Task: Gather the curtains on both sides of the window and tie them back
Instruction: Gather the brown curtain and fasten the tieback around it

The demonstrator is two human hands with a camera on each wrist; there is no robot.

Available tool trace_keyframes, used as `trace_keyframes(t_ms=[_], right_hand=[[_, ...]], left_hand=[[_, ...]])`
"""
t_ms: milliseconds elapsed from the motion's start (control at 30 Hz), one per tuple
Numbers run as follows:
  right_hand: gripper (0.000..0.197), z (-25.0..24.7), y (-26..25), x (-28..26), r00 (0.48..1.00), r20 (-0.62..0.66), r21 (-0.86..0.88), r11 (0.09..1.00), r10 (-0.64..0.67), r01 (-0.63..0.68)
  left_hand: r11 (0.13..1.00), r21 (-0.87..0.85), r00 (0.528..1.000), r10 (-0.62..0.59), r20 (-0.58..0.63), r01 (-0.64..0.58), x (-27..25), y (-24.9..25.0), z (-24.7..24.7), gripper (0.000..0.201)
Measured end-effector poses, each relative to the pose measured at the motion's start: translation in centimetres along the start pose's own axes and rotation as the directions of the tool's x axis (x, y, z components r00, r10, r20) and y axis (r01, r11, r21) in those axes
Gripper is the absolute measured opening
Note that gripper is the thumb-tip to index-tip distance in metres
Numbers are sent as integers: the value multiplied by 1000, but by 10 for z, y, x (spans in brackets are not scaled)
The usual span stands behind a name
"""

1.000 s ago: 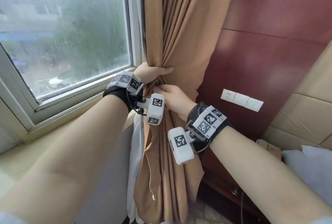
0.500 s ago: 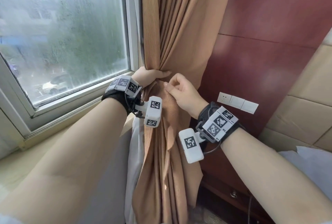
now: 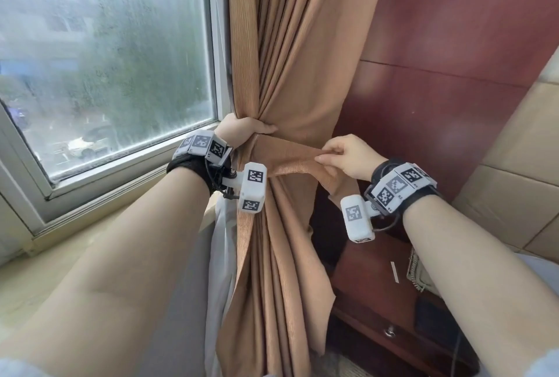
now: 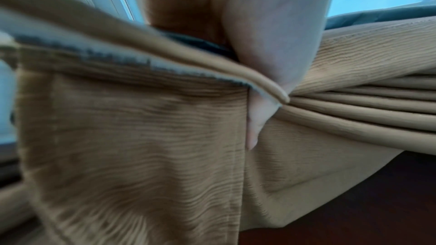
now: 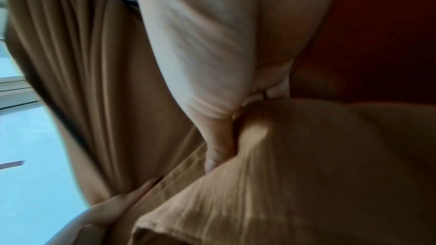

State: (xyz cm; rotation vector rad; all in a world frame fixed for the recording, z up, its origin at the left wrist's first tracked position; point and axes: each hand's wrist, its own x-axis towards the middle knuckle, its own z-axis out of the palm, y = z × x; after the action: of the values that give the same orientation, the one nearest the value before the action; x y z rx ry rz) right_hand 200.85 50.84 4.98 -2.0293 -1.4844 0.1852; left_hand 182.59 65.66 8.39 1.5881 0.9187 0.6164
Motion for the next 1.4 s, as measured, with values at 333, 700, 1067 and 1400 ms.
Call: trace_keyframes(t_ms=[333, 700, 1067, 1400], right_hand=[[19, -17, 27, 11, 990, -43, -437, 889, 135, -140], [23, -23, 34, 59, 889, -128, -107, 885, 439, -452], [24, -14, 43, 71, 949, -227, -185, 946, 220, -264], [26, 8, 25, 93, 962, -251, -176, 972, 108, -156]], left_hand=[[1000, 9, 998, -24, -65, 25, 14, -4, 0, 119], [1000, 5, 994, -29, -101, 30, 4, 1, 7, 92], [1000, -15, 996, -2, -90, 1, 0, 3, 13, 76], [1000, -5, 999, 31, 27, -31, -17, 10, 23, 47]])
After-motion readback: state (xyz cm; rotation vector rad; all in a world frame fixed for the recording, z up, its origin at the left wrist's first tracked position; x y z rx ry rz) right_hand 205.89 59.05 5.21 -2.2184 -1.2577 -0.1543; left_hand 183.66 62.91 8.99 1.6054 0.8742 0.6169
